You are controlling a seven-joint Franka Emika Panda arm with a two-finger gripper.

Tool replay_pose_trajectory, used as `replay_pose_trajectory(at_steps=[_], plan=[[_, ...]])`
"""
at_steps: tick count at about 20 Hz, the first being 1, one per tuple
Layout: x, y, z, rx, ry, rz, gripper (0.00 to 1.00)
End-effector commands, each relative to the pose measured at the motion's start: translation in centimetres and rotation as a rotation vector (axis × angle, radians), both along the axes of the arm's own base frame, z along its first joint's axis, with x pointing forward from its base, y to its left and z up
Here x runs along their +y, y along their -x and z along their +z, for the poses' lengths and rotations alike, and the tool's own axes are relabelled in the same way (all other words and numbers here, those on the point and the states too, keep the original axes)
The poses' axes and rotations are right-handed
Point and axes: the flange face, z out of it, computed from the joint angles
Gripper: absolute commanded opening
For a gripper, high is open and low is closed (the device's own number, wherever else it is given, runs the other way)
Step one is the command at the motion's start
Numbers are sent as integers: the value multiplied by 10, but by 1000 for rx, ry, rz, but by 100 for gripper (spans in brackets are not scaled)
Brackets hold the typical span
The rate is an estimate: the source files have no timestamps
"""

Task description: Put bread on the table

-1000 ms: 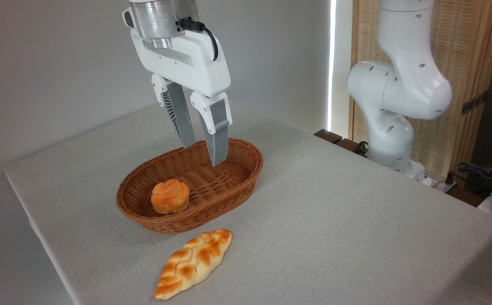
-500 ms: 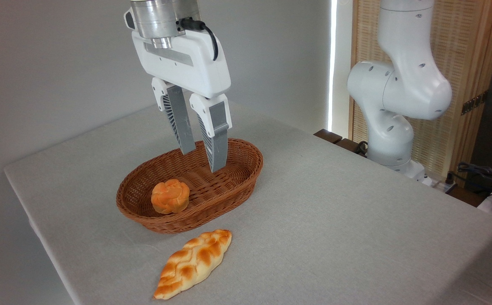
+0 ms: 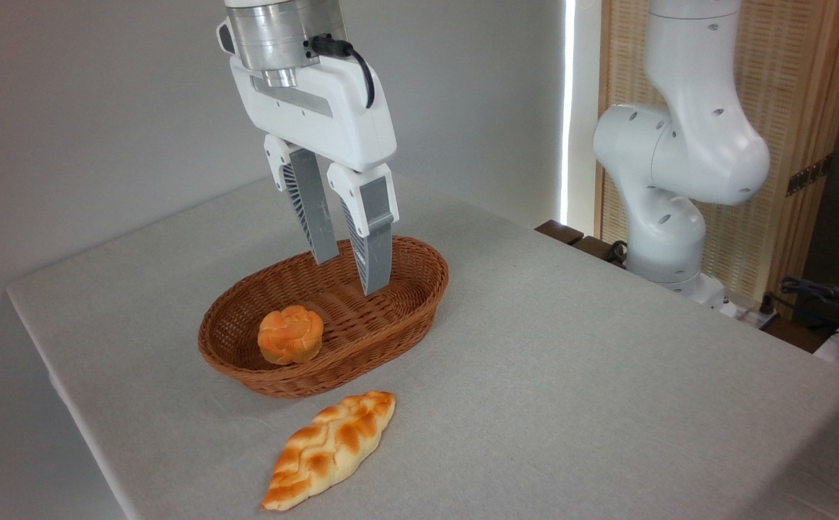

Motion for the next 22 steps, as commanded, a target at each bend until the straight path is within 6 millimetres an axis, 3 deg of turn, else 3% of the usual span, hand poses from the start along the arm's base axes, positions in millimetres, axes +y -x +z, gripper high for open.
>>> replay_pose_trajectory(at_steps=[1, 22], plan=[[-5, 7, -1, 11, 7, -11, 100], [-2, 7, -2, 14, 58, 28, 100]])
